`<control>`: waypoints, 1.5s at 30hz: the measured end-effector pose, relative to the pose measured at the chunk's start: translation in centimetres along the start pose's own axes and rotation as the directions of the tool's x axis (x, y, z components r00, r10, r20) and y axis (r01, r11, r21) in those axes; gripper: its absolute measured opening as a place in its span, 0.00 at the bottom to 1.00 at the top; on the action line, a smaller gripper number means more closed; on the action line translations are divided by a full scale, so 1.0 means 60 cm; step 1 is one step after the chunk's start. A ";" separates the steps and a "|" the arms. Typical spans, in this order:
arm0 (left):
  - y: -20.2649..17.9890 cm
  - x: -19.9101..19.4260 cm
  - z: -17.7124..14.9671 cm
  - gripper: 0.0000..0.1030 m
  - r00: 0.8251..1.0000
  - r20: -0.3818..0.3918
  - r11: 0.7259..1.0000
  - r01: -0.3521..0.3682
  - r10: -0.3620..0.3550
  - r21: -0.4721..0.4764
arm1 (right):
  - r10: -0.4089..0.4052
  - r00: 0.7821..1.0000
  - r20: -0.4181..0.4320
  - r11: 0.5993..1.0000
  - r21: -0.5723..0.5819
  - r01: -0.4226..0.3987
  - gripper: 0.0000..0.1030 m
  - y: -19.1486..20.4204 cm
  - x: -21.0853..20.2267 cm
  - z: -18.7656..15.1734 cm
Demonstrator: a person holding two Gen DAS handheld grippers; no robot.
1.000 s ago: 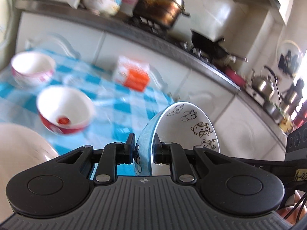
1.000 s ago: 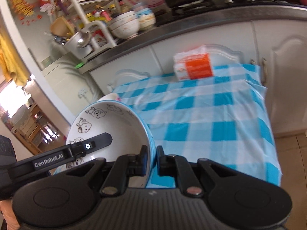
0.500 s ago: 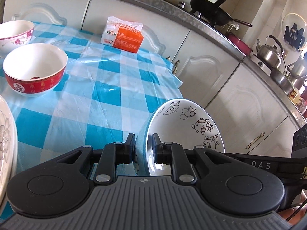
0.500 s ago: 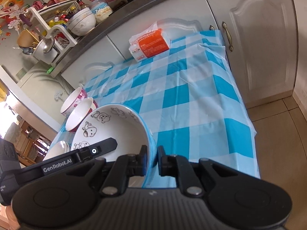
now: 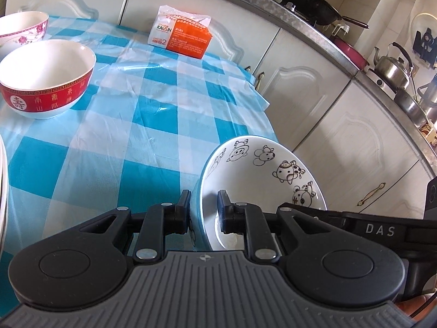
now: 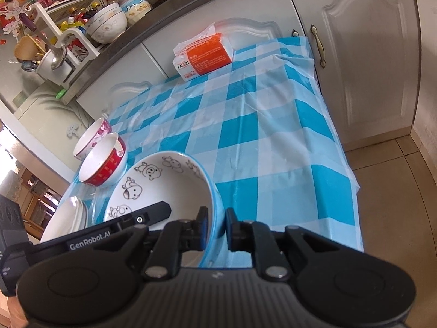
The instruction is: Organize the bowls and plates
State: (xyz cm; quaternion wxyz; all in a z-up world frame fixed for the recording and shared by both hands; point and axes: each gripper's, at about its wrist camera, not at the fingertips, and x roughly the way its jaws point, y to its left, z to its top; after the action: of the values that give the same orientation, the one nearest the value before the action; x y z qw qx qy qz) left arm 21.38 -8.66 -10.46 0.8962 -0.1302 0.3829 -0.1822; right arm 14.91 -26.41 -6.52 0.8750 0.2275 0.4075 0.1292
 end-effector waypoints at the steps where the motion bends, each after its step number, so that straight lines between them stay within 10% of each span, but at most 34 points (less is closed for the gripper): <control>1: 0.001 0.001 0.000 0.18 1.000 -0.002 1.000 -0.001 0.001 -0.001 | -0.001 1.000 0.000 1.000 -0.001 0.001 0.13 0.001 0.000 0.001; 9: 0.004 0.001 -0.001 0.19 1.000 0.013 1.000 -0.025 0.025 0.001 | -0.010 1.000 0.007 0.999 -0.036 0.010 0.21 0.015 0.005 0.003; 27: -0.005 -0.054 0.012 0.97 0.970 0.137 0.973 -0.211 0.198 0.090 | -0.008 0.983 0.185 0.999 -0.032 0.014 0.80 0.043 -0.046 -0.021; 45: 0.011 -0.123 0.035 1.00 0.926 0.244 0.946 -0.316 0.289 0.077 | -0.067 0.961 0.268 0.997 -0.019 0.074 0.96 0.078 -0.066 -0.043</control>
State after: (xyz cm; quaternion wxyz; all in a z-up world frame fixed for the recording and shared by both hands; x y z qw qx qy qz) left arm 18.33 -4.71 -4.59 0.9578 -0.0379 0.2812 -0.0470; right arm 10.24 -23.25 -3.04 0.9292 0.2155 0.2916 0.0720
